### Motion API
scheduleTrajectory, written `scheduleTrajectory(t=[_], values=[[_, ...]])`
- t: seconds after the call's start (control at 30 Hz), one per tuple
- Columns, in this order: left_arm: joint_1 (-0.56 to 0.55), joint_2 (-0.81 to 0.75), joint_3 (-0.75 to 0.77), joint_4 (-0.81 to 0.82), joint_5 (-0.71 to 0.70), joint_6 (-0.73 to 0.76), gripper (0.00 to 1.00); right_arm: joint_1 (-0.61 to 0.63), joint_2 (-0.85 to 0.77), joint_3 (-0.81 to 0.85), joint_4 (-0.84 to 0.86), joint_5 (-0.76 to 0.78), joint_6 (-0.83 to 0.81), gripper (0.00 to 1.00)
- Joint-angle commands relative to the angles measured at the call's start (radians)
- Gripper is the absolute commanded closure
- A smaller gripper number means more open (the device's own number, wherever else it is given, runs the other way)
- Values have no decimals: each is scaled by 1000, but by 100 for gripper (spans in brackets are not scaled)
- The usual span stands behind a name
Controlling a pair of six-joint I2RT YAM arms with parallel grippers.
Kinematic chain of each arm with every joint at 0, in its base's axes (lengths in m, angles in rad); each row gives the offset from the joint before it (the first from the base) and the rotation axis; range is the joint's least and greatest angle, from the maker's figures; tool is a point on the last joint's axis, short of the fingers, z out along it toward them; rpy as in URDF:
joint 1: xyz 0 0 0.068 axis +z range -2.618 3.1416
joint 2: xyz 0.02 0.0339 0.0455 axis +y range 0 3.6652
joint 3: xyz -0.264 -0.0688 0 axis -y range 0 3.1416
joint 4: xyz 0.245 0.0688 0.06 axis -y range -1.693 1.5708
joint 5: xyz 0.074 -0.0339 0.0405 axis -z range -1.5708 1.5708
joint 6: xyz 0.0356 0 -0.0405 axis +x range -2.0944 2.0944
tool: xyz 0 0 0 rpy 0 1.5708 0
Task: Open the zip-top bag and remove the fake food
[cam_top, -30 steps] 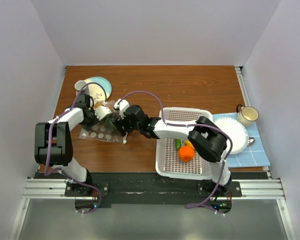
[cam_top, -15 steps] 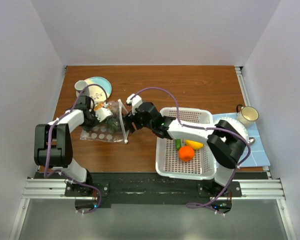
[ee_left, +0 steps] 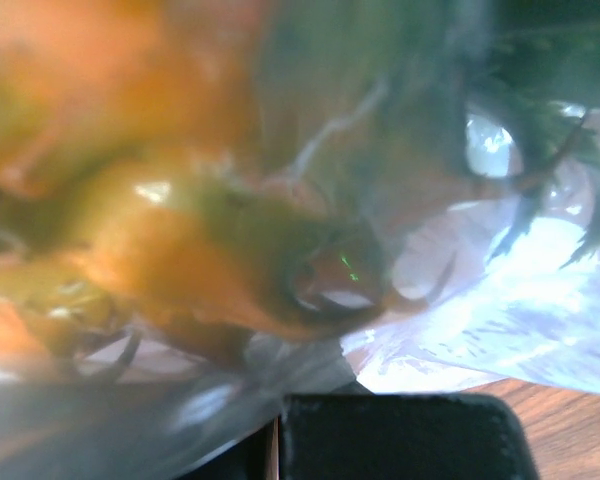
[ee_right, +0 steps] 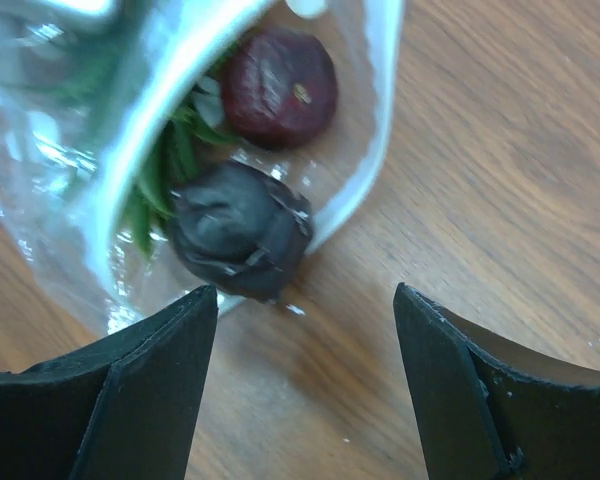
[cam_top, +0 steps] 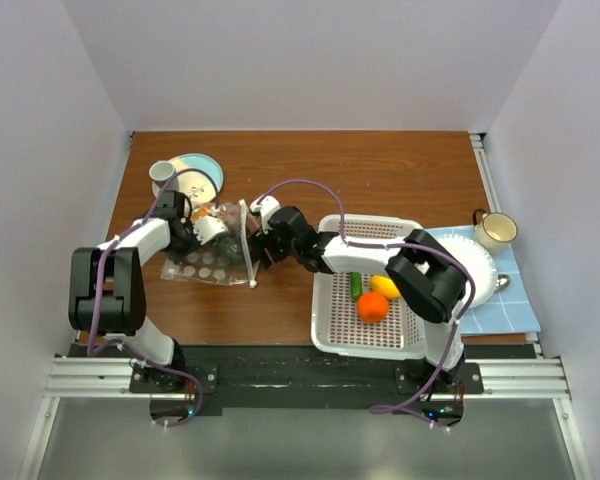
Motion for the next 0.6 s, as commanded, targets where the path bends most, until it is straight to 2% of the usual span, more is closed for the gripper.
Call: scheduleTrajectory(t=[0.0, 0.27, 0.43, 0.57], values=[[-39, 12, 29, -32, -1, -7, 100, 25, -5, 69, 22, -17, 13, 23], [-83, 7, 31, -34, 5, -30, 100, 56, 74, 127, 5, -20, 17, 15], [-85, 1, 18, -32, -3, -22, 100, 58, 104, 124, -21, 6, 13, 15], [-85, -4, 1, -17, -10, -18, 100, 56, 129, 96, -21, 12, 21, 19]])
